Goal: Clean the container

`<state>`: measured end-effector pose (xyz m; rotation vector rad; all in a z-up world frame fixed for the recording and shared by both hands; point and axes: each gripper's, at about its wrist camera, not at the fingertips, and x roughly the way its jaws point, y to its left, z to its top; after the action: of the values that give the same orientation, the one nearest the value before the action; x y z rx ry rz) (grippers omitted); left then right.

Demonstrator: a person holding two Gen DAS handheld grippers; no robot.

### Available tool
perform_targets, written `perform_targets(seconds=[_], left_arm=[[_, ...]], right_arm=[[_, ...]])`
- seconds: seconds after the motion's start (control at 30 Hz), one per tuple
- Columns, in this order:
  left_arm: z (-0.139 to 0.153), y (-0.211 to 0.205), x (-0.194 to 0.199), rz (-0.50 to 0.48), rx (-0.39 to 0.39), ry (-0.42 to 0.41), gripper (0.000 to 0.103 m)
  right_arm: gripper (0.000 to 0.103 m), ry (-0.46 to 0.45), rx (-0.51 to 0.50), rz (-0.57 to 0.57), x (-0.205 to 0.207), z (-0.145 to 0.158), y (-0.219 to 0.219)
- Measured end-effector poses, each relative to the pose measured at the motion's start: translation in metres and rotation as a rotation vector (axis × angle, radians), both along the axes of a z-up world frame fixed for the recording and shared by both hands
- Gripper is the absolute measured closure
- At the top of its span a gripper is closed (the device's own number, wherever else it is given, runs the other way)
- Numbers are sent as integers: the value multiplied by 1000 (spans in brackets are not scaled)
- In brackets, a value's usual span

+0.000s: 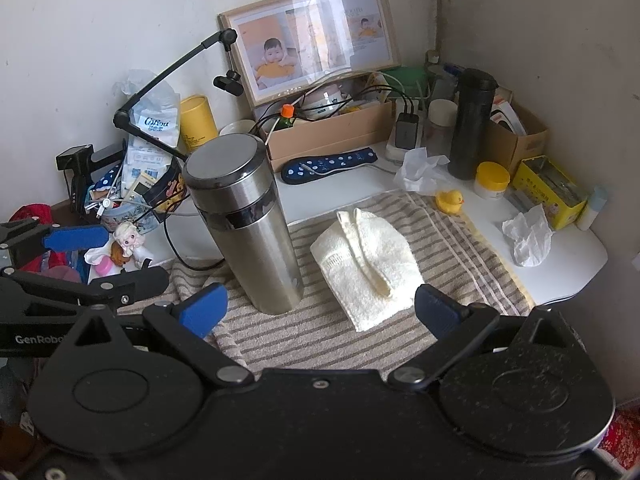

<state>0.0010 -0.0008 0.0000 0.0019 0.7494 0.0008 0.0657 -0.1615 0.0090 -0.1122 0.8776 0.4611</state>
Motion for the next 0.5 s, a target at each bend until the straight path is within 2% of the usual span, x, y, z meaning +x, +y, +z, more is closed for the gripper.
perform_targets(seconds=[0.5], left_arm=[[0, 1, 8, -11, 5, 6, 19]], right_arm=[[2, 5, -7, -9, 5, -2, 3]])
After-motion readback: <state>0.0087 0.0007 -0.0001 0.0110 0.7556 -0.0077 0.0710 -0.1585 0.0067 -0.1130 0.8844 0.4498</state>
